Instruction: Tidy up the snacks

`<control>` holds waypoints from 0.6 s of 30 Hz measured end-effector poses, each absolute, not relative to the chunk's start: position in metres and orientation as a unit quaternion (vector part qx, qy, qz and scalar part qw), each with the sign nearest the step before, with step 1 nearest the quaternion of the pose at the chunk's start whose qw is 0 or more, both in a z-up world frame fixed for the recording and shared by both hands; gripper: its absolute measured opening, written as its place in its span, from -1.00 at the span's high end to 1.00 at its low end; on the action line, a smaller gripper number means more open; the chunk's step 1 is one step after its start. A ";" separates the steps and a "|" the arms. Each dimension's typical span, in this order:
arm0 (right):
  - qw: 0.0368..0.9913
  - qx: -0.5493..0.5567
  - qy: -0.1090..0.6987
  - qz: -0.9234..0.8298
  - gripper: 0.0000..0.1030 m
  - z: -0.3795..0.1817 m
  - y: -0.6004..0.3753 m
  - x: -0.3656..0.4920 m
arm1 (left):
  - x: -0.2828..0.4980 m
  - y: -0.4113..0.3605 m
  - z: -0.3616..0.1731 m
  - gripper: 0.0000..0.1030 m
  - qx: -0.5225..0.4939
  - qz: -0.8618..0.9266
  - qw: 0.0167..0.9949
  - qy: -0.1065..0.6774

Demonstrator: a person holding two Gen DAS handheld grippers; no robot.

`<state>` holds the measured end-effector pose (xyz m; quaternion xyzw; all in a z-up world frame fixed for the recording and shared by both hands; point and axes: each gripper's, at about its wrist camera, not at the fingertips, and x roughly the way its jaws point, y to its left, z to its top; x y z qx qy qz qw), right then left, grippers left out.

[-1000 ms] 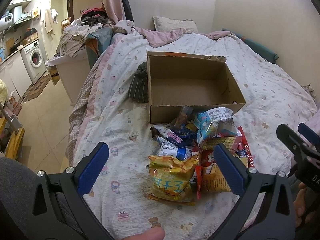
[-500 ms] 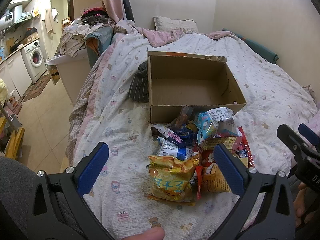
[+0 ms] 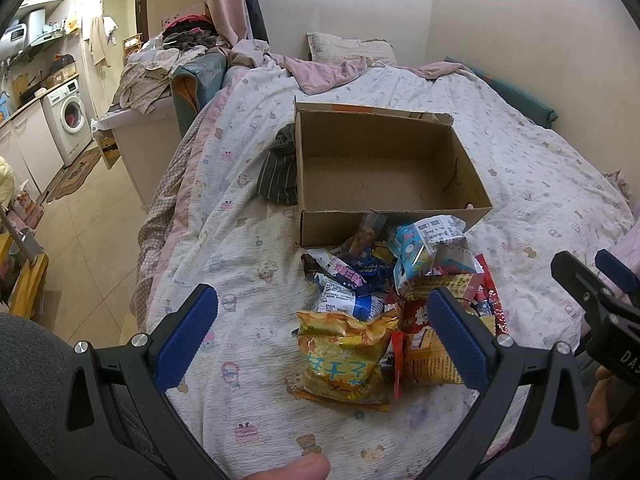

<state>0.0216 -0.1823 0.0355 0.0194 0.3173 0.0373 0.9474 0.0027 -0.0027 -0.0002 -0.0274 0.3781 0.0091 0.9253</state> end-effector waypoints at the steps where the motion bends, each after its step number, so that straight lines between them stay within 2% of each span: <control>1: 0.947 0.019 0.318 0.038 -1.00 0.035 -0.183 0.022 | 0.003 -0.003 0.000 -1.00 -0.027 0.010 0.925 0.378; 18: 0.947 0.021 0.319 0.040 -1.00 0.032 -0.182 0.021 | 0.002 -0.001 -0.002 -1.00 -0.028 0.011 0.924 0.380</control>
